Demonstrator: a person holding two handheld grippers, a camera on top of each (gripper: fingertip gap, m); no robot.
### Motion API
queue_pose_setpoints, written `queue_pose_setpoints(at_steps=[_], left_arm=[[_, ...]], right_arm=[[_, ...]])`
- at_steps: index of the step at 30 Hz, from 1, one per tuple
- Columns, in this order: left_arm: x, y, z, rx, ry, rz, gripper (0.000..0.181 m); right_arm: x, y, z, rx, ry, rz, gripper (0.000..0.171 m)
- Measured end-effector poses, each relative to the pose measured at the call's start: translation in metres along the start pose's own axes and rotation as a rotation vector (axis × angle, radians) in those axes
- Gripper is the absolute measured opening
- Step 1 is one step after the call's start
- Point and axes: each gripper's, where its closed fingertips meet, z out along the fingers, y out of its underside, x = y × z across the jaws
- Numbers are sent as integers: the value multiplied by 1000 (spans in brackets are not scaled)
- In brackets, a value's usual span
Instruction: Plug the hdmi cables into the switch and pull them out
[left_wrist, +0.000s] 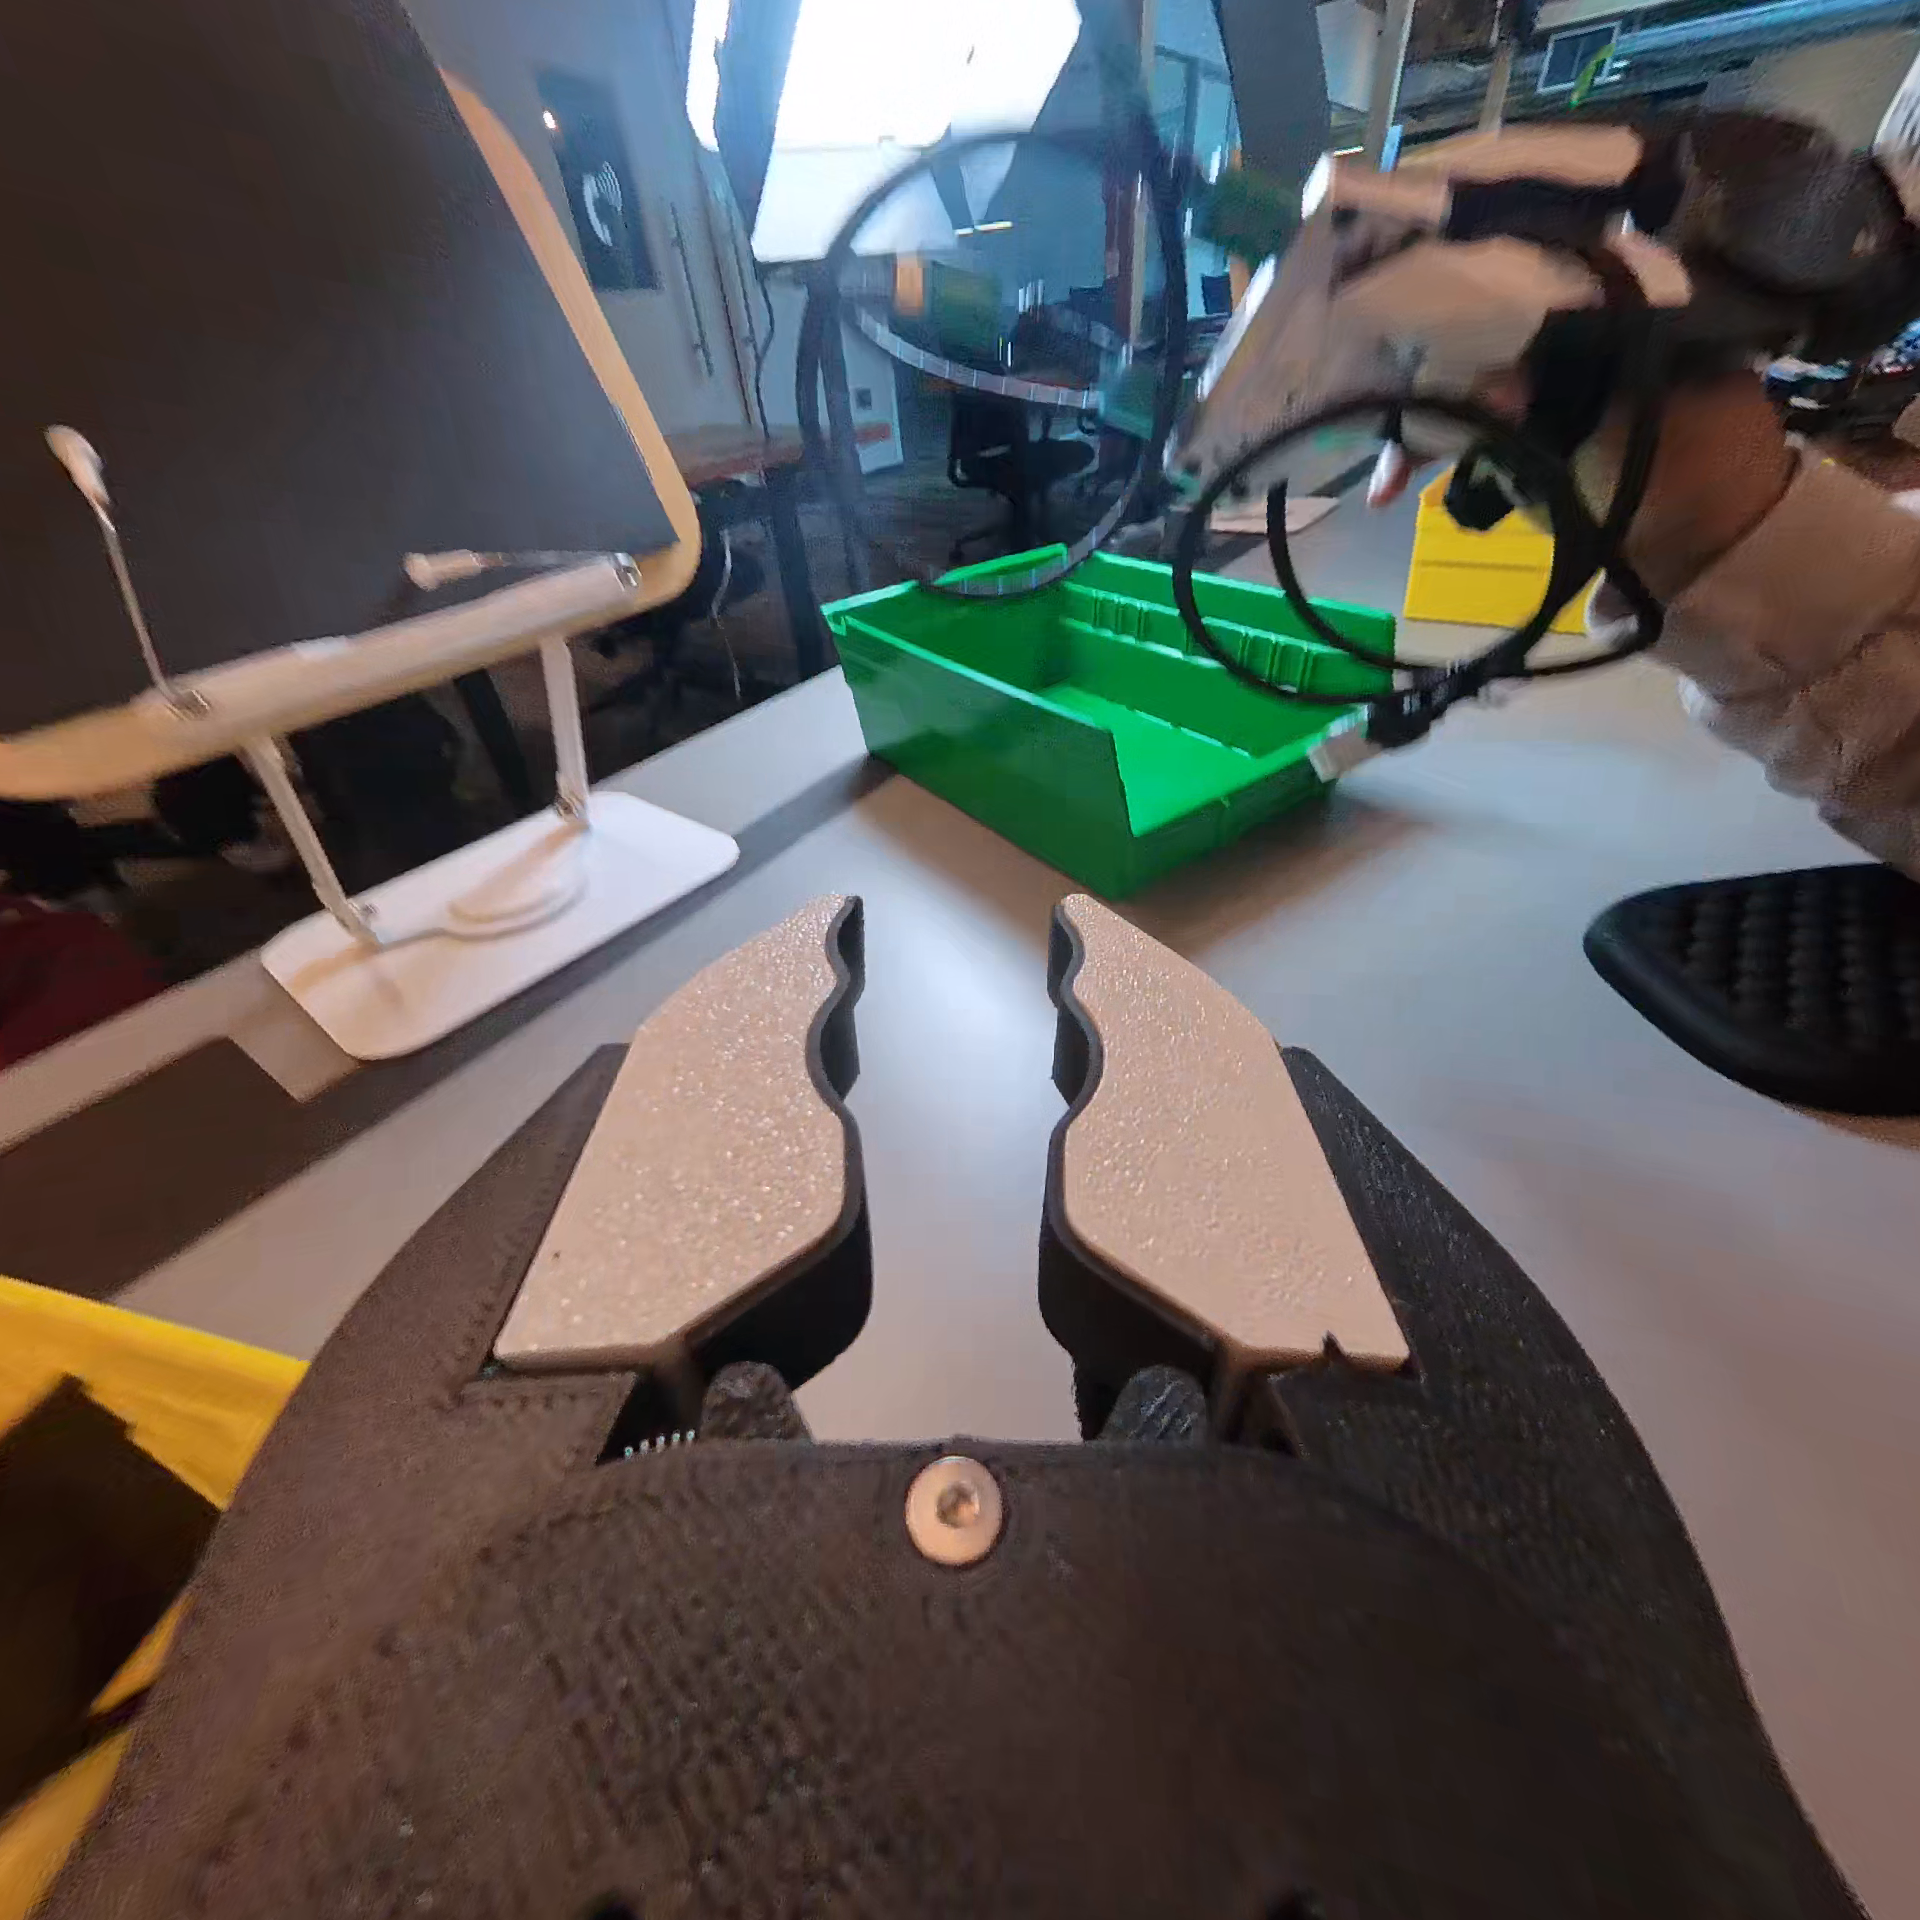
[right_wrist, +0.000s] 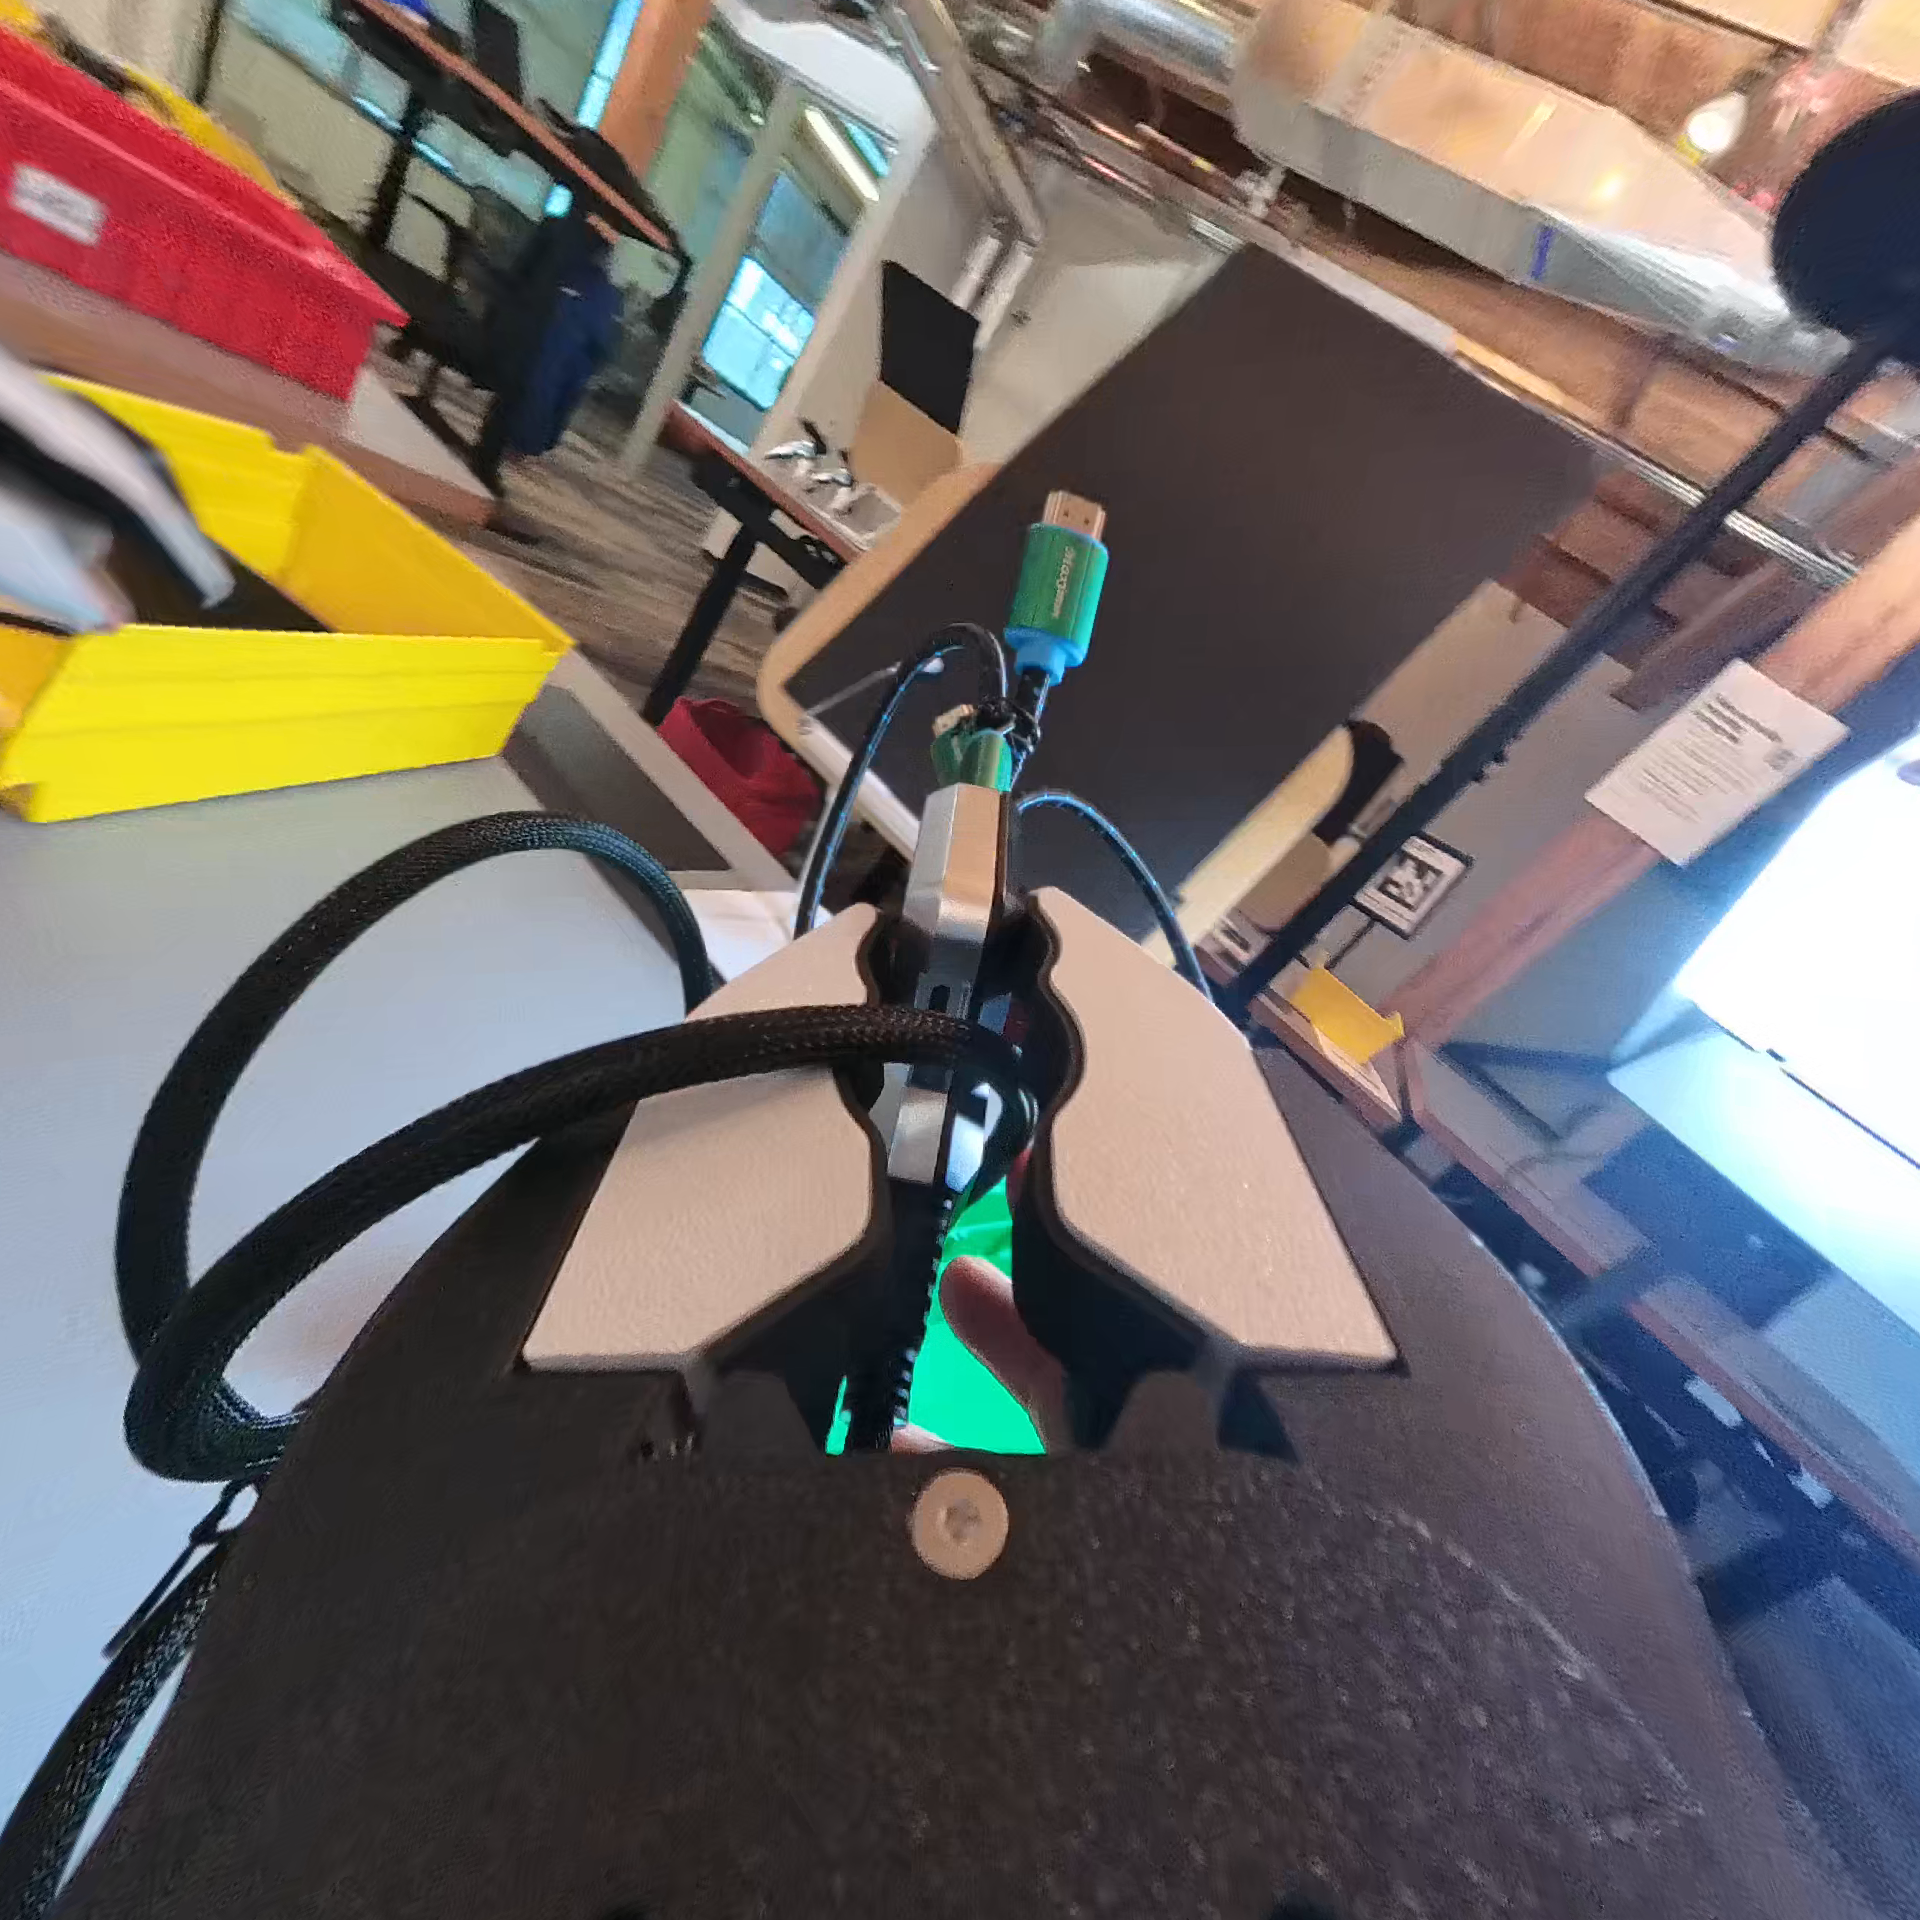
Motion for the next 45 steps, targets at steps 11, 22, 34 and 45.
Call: queue_pose_setpoints(at_steps=[11,22,34,45], left_arm=[[20,50,16,-72,71,72,38],[29,70,17,-125,93,90,37],[39,90,18,-189,102,169,36],[34,89,16,-190,77,177,37]], right_arm=[[106,57,-13,-480,159,-227,22],[98,156,4,-868,129,-474,23],[43,231,50,-1069,-49,-576,23],[21,188,58,-880,-168,-176,37]])
